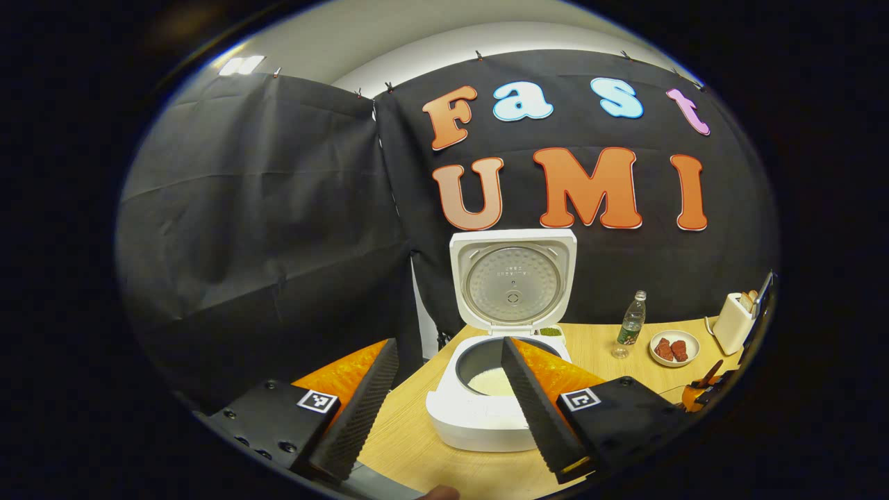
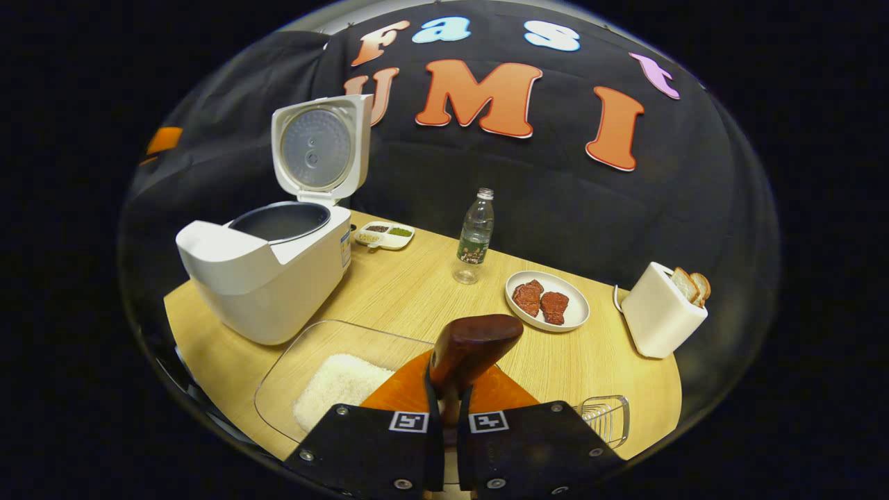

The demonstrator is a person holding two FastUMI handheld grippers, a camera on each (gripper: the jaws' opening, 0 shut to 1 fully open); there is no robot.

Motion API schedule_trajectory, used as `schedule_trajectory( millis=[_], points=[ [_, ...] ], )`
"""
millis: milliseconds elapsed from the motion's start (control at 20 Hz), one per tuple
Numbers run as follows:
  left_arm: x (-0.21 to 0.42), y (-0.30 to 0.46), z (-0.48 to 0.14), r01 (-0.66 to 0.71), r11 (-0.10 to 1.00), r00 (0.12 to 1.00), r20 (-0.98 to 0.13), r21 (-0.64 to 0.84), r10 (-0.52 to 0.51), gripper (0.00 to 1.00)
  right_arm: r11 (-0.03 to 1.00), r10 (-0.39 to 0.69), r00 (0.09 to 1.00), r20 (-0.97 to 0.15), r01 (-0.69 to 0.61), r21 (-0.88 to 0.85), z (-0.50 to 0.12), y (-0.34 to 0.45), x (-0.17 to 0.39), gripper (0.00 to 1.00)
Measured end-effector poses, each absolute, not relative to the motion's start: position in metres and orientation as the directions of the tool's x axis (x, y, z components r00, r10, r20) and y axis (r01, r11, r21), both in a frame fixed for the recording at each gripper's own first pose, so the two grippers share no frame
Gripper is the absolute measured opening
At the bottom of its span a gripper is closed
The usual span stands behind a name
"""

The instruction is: Close the left gripper, press the button to open the rice cooker; take a wooden spoon from the chopstick holder with the right hand, scoop a spoonful of rice and pour it into the rice cooker, then put the wooden spoon back into the chopstick holder.

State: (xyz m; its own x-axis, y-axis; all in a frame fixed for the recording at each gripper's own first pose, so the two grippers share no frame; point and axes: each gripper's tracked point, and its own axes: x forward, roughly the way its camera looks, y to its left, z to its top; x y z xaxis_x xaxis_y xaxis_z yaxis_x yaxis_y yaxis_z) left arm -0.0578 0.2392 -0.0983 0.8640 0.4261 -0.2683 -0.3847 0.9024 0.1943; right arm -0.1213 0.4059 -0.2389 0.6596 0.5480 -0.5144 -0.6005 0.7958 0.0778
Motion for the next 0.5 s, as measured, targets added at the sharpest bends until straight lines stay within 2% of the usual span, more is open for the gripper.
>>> schedule_trajectory(
  millis=[50,150,200,250,300,500],
  points=[
    [-0.059,0.241,-0.099,-0.382,0.900,0.863,-0.269,0.208,0.428,0.96,0.787,0.553,0.654,-0.516,-0.614,0.064,-0.243,0.410,-0.125,0.07],
    [-0.058,0.240,-0.096,-0.369,0.902,0.870,-0.258,0.224,0.420,0.96,0.788,0.551,0.633,-0.544,-0.610,0.089,-0.251,0.410,-0.134,0.07],
    [-0.058,0.240,-0.095,-0.362,0.903,0.872,-0.258,0.230,0.416,1.00,0.793,0.552,0.630,-0.547,-0.600,0.108,-0.251,0.410,-0.134,0.07],
    [-0.058,0.241,-0.097,-0.357,0.904,0.874,-0.258,0.234,0.412,0.96,0.791,0.555,0.620,-0.554,-0.600,0.120,-0.252,0.411,-0.137,0.07],
    [-0.058,0.241,-0.099,-0.350,0.906,0.875,-0.264,0.236,0.407,1.00,0.793,0.556,0.618,-0.556,-0.596,0.131,-0.253,0.412,-0.139,0.07],
    [-0.061,0.249,-0.101,-0.347,0.907,0.873,-0.272,0.238,0.405,1.00,0.813,0.558,0.611,-0.561,-0.536,0.226,-0.251,0.424,-0.151,0.07]
  ],
)
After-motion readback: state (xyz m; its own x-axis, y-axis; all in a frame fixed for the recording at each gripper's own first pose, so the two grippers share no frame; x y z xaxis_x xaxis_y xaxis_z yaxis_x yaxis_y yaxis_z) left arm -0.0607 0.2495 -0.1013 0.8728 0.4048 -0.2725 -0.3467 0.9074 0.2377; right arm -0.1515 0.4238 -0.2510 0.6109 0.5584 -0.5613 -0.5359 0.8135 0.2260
